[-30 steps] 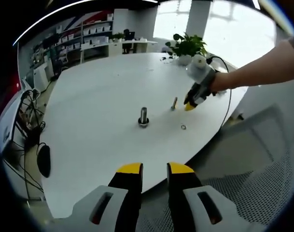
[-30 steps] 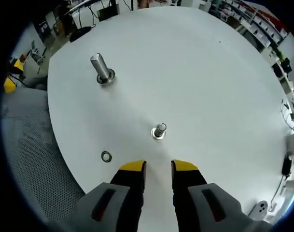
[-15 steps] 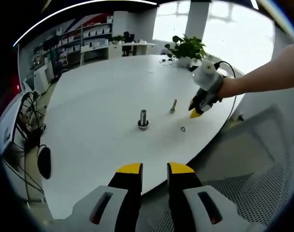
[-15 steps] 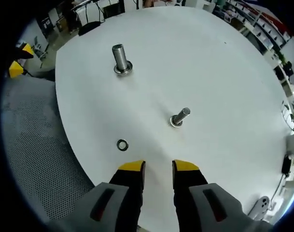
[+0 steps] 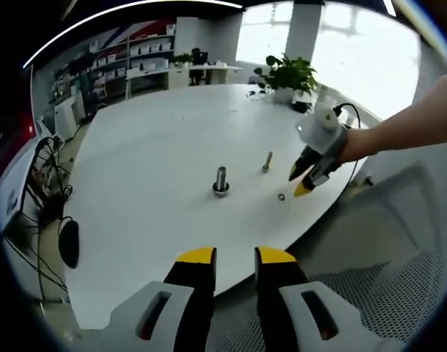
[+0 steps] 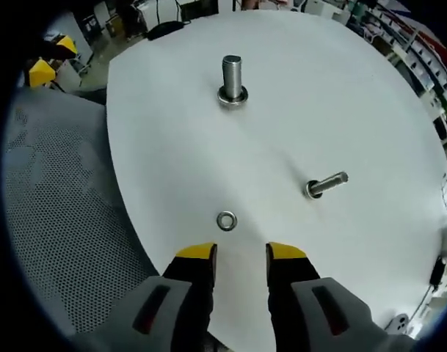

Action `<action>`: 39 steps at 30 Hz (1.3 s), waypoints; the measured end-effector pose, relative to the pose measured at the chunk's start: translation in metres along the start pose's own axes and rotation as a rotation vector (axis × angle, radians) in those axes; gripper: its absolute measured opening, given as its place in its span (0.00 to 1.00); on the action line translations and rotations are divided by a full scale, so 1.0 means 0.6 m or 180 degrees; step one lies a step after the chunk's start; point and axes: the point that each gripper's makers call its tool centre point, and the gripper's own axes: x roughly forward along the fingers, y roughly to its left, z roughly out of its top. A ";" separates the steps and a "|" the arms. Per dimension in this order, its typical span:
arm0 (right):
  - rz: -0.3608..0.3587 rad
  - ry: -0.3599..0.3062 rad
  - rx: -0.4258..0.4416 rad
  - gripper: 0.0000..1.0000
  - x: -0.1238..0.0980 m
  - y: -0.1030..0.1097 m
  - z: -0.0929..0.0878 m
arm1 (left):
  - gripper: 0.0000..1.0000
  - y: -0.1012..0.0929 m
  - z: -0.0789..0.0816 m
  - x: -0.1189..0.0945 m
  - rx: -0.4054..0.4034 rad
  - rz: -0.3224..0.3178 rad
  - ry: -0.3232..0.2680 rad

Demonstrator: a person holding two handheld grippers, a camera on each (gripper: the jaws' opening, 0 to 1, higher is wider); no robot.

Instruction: Place the washer onto the threaded stud by aligning its center hole with the stud, sliding it down to the base, and recovering from edge contact or off-axis alignment until the washer reaches the visible bottom stop.

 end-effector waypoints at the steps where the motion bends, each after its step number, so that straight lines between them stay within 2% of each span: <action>1: 0.0009 0.0007 -0.0065 0.29 0.003 0.003 0.003 | 0.18 0.001 0.000 0.000 -0.0017 0.0009 -0.0001; 7: 0.0054 0.0009 -0.0102 0.29 0.013 0.013 0.011 | 0.18 0.001 0.001 0.001 0.0051 0.0013 0.0005; 11: 0.0073 0.0000 -0.0146 0.29 0.020 0.023 0.008 | 0.18 0.000 0.000 0.001 0.0056 0.0001 0.0026; 15: 0.0089 0.0087 -0.0199 0.28 0.030 0.028 -0.006 | 0.18 0.005 0.001 -0.001 -0.0004 0.0032 -0.0013; 21: 0.0094 -0.0056 -0.0026 0.29 0.028 0.022 0.006 | 0.18 0.002 0.000 0.002 0.0027 0.0003 0.0017; 27: 0.0124 -0.0154 -0.0074 0.27 0.031 0.018 0.016 | 0.18 0.000 0.002 0.002 0.0014 -0.0020 0.0008; 33: 0.0153 -0.0111 -0.0260 0.25 0.035 0.019 0.022 | 0.18 0.001 0.001 0.002 -0.0001 -0.0016 0.0010; 39: 0.0175 0.0049 -0.0417 0.21 0.036 0.021 0.025 | 0.18 0.000 0.002 0.002 0.0004 -0.0017 -0.0008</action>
